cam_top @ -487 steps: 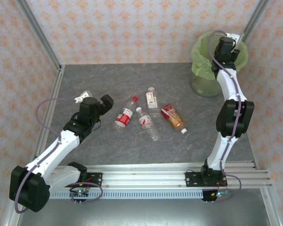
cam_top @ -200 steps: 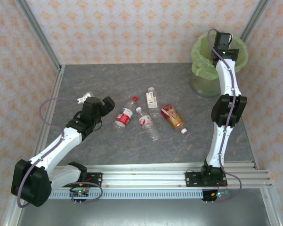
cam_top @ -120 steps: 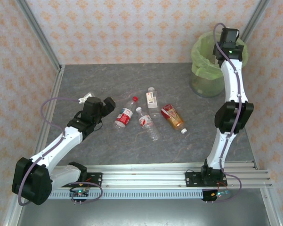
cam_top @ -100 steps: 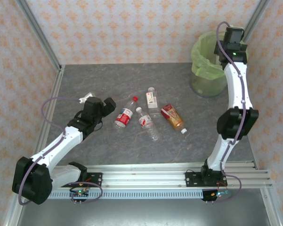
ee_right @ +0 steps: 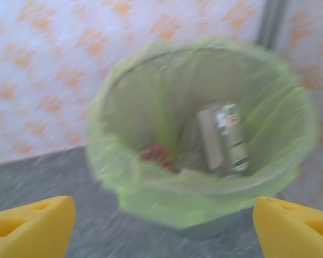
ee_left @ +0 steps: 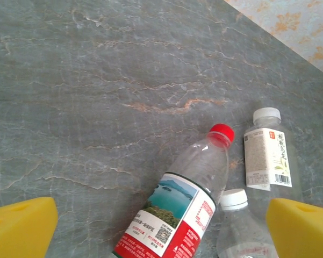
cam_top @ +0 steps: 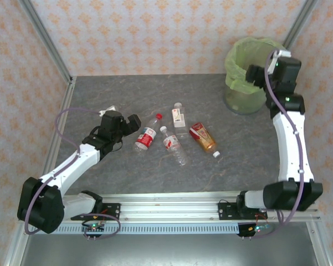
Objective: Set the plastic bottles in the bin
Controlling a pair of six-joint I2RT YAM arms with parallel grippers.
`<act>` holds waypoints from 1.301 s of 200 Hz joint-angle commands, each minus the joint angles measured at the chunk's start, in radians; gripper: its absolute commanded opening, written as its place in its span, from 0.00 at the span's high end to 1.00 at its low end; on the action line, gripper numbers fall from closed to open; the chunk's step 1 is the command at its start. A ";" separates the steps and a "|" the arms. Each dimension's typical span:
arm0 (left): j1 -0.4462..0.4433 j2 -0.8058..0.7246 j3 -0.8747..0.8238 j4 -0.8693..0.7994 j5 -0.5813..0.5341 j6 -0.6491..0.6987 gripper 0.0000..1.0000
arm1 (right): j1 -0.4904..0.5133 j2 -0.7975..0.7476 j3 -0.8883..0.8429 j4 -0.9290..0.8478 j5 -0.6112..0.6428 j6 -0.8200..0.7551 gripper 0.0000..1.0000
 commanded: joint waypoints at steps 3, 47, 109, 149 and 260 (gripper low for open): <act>0.004 0.012 0.032 0.010 0.029 0.023 0.00 | 0.037 -0.079 -0.172 0.070 -0.294 -0.096 0.12; 0.001 0.042 0.068 -0.009 0.078 0.014 0.00 | 0.143 -0.091 -0.357 -0.027 -0.354 -0.259 0.07; -0.018 0.065 0.096 -0.020 0.072 -0.019 0.00 | 0.313 0.143 -0.407 -0.058 -0.215 -0.282 0.01; -0.029 0.067 0.080 -0.023 0.048 -0.049 0.00 | 0.381 0.272 -0.394 -0.103 -0.108 -0.312 0.01; -0.036 0.093 0.090 -0.027 0.044 -0.057 0.00 | 0.472 0.476 -0.338 -0.131 0.068 -0.308 0.04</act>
